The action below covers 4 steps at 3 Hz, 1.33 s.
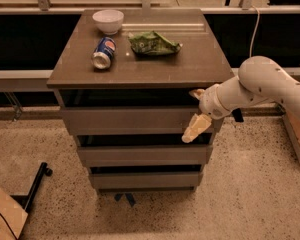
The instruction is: Open top drawer
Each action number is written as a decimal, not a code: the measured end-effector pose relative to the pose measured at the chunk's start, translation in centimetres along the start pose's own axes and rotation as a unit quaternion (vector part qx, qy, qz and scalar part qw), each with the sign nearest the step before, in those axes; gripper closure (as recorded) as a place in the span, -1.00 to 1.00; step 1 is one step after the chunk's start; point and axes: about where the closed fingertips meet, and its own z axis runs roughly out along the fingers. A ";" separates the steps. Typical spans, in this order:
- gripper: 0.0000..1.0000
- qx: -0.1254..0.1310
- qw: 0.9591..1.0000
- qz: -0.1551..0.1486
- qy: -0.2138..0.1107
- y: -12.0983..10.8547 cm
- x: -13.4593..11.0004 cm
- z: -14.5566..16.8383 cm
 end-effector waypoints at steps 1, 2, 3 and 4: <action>-1.00 0.002 0.999 0.029 -0.023 -1.9 1.8 2.5; -1.00 -0.005 0.998 0.061 -0.029 -3.1 3.6 5.0; -0.71 -0.007 0.997 0.077 -0.032 -3.2 4.1 5.4; -0.25 -0.007 0.997 0.077 -0.032 -3.3 3.7 5.0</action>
Offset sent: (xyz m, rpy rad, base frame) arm 0.0611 -0.0131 -0.0884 0.1251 0.1143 -0.1323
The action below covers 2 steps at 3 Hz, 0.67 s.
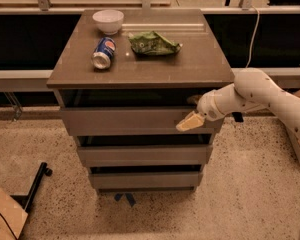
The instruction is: Open top drawer
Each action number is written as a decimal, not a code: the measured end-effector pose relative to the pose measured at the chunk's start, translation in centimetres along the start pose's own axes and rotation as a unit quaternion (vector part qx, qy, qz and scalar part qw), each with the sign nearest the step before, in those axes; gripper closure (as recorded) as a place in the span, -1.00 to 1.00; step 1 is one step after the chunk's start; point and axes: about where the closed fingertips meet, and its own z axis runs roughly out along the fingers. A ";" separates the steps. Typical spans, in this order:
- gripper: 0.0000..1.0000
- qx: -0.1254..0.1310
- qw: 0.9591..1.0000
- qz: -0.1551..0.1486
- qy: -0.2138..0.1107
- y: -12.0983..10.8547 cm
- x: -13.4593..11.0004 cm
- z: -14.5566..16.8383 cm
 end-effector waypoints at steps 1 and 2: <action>0.21 0.000 1.000 0.000 0.000 0.0 -0.2 -0.2; 0.68 0.000 1.000 0.000 0.000 0.0 -0.6 -0.6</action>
Offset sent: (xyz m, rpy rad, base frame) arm -0.1769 -0.0629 0.0146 -0.2814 0.3088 -0.1138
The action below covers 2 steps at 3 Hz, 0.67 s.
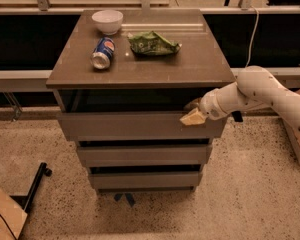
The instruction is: Open top drawer
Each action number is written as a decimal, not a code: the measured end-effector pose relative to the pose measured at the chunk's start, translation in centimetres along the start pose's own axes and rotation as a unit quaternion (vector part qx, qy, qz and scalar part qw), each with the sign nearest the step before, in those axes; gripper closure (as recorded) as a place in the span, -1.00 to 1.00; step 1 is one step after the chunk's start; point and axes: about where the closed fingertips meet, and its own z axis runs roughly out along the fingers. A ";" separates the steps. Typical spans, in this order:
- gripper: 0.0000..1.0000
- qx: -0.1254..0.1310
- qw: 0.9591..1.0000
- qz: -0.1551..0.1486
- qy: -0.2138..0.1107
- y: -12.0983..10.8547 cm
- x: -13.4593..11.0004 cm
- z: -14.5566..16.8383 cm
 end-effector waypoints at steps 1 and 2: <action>1.00 0.000 1.000 0.000 0.000 0.0 -0.2 -0.2; 0.67 0.000 1.000 0.000 0.000 0.0 -0.3 -0.3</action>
Offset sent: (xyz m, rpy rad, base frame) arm 0.0000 0.0000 0.0029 0.0000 0.0000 0.0000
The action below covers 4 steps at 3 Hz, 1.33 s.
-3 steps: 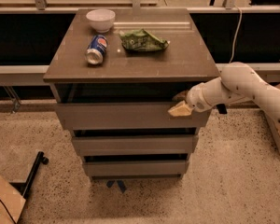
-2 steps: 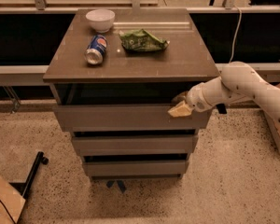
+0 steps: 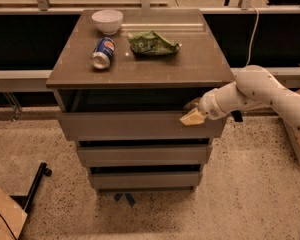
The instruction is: Open top drawer
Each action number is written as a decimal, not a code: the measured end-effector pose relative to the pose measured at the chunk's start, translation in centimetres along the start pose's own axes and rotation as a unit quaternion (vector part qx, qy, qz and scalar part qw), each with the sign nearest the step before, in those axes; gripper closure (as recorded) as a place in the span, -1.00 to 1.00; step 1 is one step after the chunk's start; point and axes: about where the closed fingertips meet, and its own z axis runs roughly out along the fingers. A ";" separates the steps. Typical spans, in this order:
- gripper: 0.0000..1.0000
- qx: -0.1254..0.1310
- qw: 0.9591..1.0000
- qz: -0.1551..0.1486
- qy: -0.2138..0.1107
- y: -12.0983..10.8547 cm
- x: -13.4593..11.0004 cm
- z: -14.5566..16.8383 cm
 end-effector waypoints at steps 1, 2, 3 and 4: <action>0.22 -0.002 1.000 0.000 0.000 0.1 0.0 0.2; -0.26 -0.002 1.000 0.000 0.000 0.1 0.0 0.2; -0.72 -0.028 0.999 -0.004 0.038 2.7 1.6 -0.8; -1.00 -0.030 0.999 -0.003 0.043 3.0 1.9 -1.0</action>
Offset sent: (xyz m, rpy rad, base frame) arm -0.0433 0.0079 -0.0046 -0.1695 0.1102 0.2157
